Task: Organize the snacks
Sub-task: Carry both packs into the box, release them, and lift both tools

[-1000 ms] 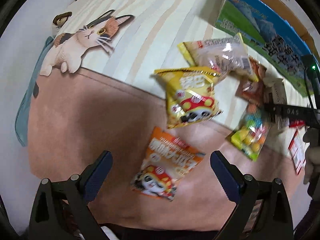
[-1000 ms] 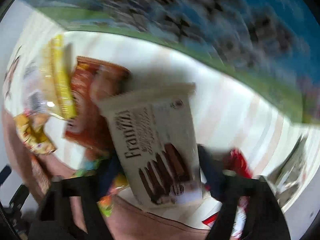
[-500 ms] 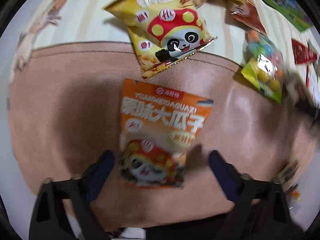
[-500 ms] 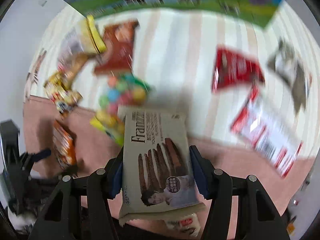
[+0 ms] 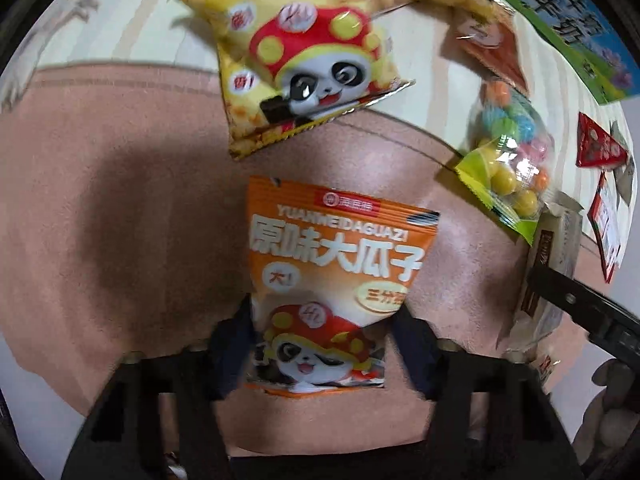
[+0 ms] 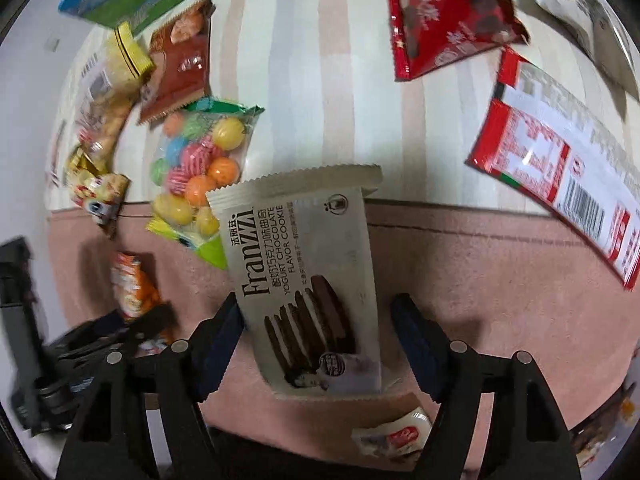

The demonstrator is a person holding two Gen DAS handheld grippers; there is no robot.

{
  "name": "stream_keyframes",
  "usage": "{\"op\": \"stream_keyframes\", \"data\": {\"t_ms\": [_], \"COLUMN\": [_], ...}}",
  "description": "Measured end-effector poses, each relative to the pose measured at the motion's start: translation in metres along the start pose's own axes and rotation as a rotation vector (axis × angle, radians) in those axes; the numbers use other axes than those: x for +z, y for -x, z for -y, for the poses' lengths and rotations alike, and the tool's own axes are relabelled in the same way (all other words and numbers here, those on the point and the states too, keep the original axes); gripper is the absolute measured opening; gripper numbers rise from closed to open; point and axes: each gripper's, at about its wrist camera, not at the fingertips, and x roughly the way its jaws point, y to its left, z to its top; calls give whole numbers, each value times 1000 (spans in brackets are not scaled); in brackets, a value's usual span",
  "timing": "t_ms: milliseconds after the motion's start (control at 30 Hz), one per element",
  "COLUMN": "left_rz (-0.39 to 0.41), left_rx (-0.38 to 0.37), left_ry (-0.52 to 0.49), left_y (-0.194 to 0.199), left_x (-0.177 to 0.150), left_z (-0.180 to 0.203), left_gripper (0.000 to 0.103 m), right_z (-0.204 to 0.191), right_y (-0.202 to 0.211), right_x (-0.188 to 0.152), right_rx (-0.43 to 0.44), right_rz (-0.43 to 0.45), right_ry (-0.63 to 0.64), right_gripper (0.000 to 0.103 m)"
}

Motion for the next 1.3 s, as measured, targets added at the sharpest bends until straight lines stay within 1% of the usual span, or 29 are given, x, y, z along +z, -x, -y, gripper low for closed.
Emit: {"op": "stream_keyframes", "data": {"t_ms": [33,67,167,233,300,367,500,533,600,633,733,800,833,867,900,933,967,1000,1033,1067,1133,1233,1300], "left_rz": [10,17,40,51,65,88,145,151,186,199,262,299,308,321,331,340,347,348,345,331,293,193,133], "left_rx": [14,21,53,52,43,26,-43,-56,-104,-115,-149,-144,-140,-136,-130,-119,-104,-93,-78,-67,-48,-31,-21], "left_ry": [-14,-23,-46,-58,-74,-91,-124,-131,-148,-157,-195,-214,-224,-235,-238,-242,-248,-249,-249,-249,-242,-214,-200], "left_y": [2,4,10,16,27,45,91,99,131,141,188,211,216,226,232,237,243,239,240,238,225,192,170], "left_x": [-3,-5,-13,-15,-19,-18,-8,-5,12,13,45,68,78,94,107,119,138,152,168,188,217,265,290], "left_z": [3,6,16,27,33,40,60,65,81,85,110,123,128,137,143,147,152,158,158,161,168,168,168], "left_gripper": [57,55,52,52,52,52,52,52,52,52,52,52,52,52,52,52,52,52,52,52,52,52,52], "right_z": [-9,-10,-10,-8,-3,0,3,12,10,10,18,20,20,20,17,7,5,5,-3,-3,-8,-12,-13], "right_y": [0,1,8,18,29,41,77,95,129,144,195,219,231,242,250,249,254,261,257,259,254,237,220], "right_x": [0,-2,-11,-15,-21,-20,-16,-17,-7,1,27,49,62,76,91,108,122,140,155,171,200,238,260], "right_rx": [-30,-46,-41,-22,17,59,131,147,175,189,223,228,227,223,213,202,190,179,172,163,147,120,96], "right_rz": [10,23,51,63,73,88,132,153,195,218,281,320,339,359,377,388,397,404,404,403,386,334,290], "right_ry": [18,26,20,17,2,-10,-27,-31,-35,-36,-42,-46,-47,-48,-46,-44,-43,-44,-47,-53,-63,-76,-84], "right_gripper": [68,63,62,62,62,62,62,62,62,62,62,62,62,62,62,62,62,62,62,62,62,62,62]}}
